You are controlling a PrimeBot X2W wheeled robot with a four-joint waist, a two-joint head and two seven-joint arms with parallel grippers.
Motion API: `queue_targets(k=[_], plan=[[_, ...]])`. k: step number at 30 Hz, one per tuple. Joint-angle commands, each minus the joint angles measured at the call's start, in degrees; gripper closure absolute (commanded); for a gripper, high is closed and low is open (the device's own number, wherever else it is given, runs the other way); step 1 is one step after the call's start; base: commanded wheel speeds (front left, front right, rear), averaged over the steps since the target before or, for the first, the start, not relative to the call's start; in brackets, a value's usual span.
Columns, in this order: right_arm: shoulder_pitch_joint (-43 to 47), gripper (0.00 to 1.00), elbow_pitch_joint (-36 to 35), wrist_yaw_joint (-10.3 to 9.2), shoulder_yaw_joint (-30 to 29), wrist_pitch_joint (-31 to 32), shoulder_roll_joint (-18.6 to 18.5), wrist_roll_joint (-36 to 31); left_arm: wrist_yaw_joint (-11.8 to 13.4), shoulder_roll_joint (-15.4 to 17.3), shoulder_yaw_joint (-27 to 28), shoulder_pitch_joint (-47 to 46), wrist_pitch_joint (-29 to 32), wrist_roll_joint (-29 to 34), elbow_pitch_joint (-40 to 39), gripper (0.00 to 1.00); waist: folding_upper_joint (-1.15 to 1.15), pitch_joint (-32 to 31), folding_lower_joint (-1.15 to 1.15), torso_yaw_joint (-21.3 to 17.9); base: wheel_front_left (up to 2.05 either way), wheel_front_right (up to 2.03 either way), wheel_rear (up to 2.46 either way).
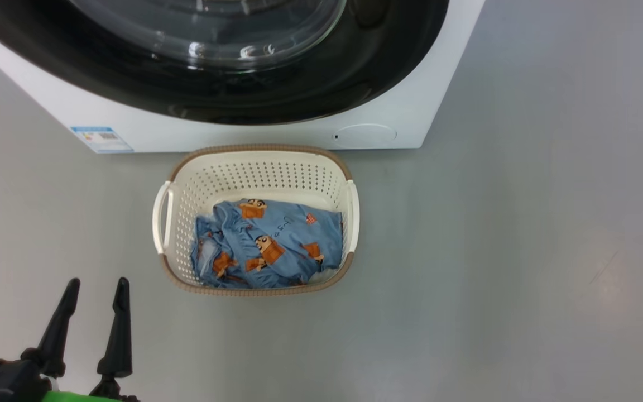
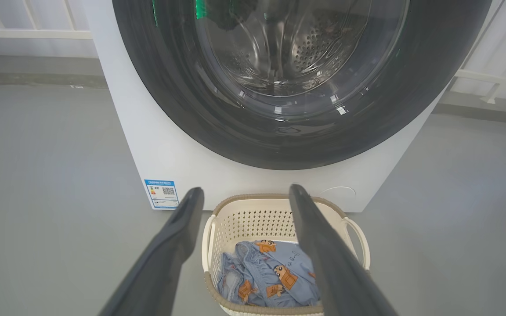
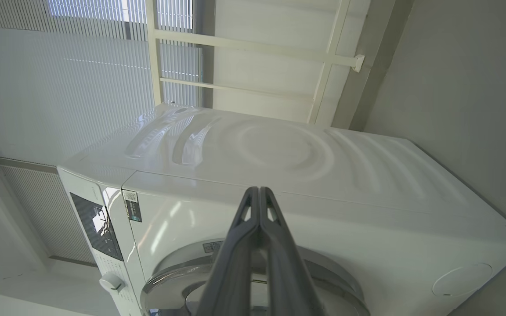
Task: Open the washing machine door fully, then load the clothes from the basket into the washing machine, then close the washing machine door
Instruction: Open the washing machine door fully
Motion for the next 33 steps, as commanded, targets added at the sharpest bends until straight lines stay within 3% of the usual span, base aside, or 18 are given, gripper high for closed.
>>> queue_targets(k=[1,11,33], plan=[[-1.5,1.00,-1.3,0.09,0.7,0.9,-1.6,-0.4,-0.1,1.2,1.9,-1.5,-0.4,-0.5,-1.6,0.00,0.00,1.4,0.00,1.2,0.00,0.00,0.00],[-11.3,1.00,1.6,0.09,0.9,9.1,-3.0,-3.3,-0.1,0.4,1.3,-2.3,-0.4,-0.7,-1.8,0.00,0.00,4.5,0.00,4.4,0.00,0.00,0.00],[-24.2,1.00,5.2,0.09,5.8,15.7,-4.0,-8.2,-0.1,-0.7,0.4,-2.6,-0.4,-0.8,-1.9,0.00,0.00,6.4,0.00,7.6,0.00,0.00,0.00]])
